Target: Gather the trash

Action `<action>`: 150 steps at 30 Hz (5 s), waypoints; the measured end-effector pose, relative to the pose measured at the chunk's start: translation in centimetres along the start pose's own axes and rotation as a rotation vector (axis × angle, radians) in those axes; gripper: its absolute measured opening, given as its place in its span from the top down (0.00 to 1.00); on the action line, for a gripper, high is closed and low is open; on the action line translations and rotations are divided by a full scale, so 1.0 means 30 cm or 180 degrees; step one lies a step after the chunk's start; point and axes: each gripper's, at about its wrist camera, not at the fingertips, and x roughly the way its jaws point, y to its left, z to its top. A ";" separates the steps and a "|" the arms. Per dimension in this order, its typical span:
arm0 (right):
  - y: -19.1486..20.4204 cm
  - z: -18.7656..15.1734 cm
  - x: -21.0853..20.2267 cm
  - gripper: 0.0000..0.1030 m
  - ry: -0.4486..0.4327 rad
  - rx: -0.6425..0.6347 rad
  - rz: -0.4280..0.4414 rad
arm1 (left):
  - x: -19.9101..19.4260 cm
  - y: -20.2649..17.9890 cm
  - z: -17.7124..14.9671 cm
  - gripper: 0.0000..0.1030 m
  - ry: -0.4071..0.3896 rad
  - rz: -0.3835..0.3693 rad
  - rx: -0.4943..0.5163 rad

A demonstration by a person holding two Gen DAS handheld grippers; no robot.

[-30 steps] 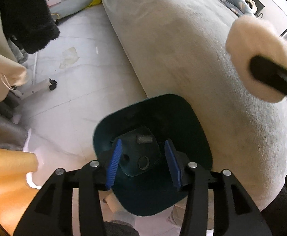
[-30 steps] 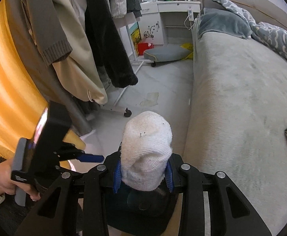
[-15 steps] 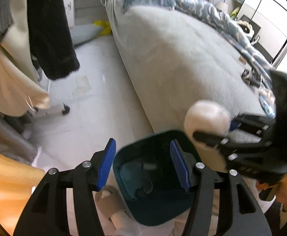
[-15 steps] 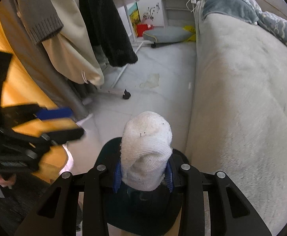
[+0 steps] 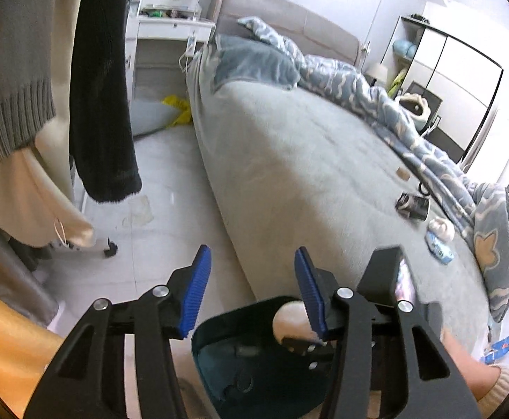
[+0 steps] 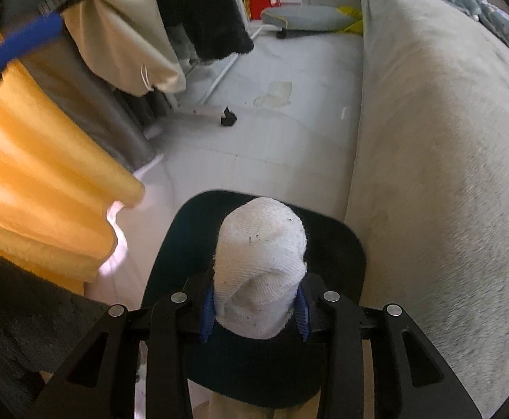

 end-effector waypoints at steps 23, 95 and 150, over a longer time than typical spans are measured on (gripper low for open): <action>-0.054 -0.058 -0.266 0.27 -0.0512 -0.0130 0.0157 | -0.080 -0.276 0.266 0.31 -0.0673 -0.0136 0.0407; -1.679 -0.161 -0.571 0.61 -0.1442 0.1061 -0.0606 | 1.225 -1.134 0.531 0.16 0.0483 -0.1178 0.1708; -1.185 -0.281 -0.925 0.84 -0.1918 0.1063 -0.0478 | 0.685 -1.229 0.299 0.56 0.0502 -0.0628 0.1370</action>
